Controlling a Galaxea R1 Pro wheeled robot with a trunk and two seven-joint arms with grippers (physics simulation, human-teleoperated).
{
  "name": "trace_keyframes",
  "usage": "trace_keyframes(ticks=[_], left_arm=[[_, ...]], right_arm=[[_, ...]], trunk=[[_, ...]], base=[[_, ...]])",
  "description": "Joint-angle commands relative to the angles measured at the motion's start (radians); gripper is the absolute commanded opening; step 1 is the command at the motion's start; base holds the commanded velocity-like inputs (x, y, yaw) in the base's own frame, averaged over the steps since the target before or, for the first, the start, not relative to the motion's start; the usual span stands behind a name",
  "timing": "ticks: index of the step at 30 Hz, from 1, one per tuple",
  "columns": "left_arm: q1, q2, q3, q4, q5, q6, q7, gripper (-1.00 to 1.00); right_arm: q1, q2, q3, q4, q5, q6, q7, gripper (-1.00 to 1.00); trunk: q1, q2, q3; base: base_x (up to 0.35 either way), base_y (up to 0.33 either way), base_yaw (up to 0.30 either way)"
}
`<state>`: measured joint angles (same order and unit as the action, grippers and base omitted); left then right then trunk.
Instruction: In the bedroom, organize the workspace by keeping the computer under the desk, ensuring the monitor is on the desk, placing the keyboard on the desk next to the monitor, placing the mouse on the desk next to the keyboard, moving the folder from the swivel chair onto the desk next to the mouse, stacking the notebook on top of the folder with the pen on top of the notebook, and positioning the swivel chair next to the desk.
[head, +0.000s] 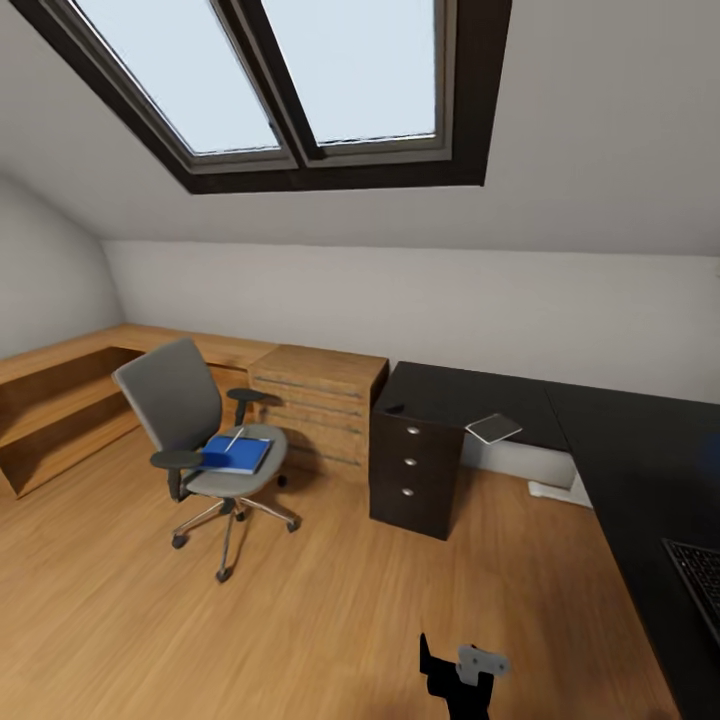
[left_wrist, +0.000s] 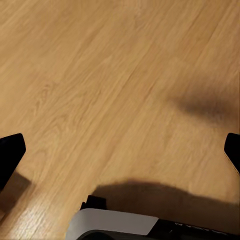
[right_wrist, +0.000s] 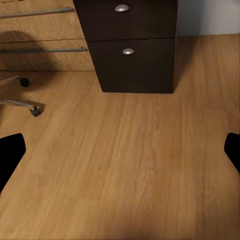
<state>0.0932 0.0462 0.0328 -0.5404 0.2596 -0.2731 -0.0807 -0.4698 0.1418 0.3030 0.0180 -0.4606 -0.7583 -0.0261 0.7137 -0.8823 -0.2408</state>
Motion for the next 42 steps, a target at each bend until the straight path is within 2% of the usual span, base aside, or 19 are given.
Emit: trace_keyframes(ticks=[1,16,37,41,42], left_arm=[[0.000,0.000,0.002,-0.001,0.010,0.000,-0.008,1.00],[0.000,0.000,0.002,-0.001,0.009,0.001,-0.008,1.00],[0.000,0.000,0.003,-0.002,0.013,-0.020,-0.009,1.00],[0.000,-0.005,0.002,-0.026,0.013,-0.021,-0.009,1.00],[0.000,-0.009,0.003,-0.060,0.014,-0.018,-0.009,1.00]], right_arm=[[-0.001,0.001,0.008,0.002,-0.006,-0.004,-0.003,1.00],[-0.001,0.001,0.008,0.002,-0.006,-0.006,-0.003,1.00],[-0.001,0.001,0.009,0.001,-0.007,-0.010,-0.003,1.00],[-0.001,-0.004,0.008,-0.002,-0.007,-0.025,-0.003,1.00],[-0.001,-0.009,0.007,-0.003,-0.007,-0.031,-0.003,1.00]], trunk=[[0.001,-0.001,0.000],[-0.057,0.104,0.063],[-0.137,0.251,0.131],[-0.153,0.279,0.143],[-0.156,0.286,0.146]], base=[[0.331,0.000,0.007],[0.331,0.000,0.001],[0.331,0.000,0.000],[0.331,0.000,0.000],[0.331,0.000,0.000]])
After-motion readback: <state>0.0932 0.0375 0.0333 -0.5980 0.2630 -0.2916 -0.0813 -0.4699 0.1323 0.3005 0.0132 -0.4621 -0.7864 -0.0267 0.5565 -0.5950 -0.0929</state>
